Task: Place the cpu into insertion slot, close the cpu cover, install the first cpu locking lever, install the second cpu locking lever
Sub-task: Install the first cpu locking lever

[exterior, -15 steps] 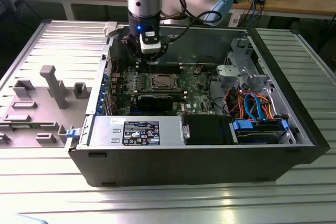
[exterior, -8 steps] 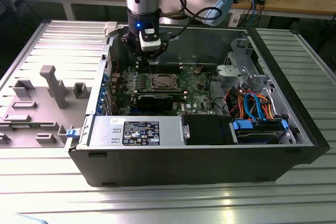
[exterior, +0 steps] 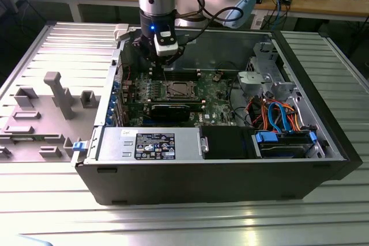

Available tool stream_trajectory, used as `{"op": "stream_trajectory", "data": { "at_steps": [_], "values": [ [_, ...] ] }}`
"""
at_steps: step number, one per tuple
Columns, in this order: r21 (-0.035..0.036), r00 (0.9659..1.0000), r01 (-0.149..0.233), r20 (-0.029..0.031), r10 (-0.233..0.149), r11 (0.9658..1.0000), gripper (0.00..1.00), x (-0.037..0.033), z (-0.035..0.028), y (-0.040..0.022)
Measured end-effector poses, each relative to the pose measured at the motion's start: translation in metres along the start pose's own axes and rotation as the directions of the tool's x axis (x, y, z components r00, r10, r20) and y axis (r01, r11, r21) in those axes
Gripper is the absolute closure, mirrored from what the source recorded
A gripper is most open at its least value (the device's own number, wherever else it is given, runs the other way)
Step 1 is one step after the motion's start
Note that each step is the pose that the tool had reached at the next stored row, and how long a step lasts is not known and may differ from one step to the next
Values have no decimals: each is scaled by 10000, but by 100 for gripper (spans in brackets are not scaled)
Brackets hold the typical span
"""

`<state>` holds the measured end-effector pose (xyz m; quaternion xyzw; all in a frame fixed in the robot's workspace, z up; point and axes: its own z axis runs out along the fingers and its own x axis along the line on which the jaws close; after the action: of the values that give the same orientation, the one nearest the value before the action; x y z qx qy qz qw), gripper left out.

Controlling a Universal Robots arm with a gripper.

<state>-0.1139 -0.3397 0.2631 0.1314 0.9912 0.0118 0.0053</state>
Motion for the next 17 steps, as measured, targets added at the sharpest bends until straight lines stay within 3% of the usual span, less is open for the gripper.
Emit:
{"op": "stream_trajectory", "data": {
  "at_steps": [9, 14, 17],
  "values": [
    [-3, 10000, 73, -1, -73, 10000, 89, 1, 1, 0],
    [-6, 9975, 705, -17, -705, 9975, 89, 4, 1, -1],
    [-11, 9928, 1200, -29, -1200, 9928, 89, 4, 2, -1]
  ]
}}
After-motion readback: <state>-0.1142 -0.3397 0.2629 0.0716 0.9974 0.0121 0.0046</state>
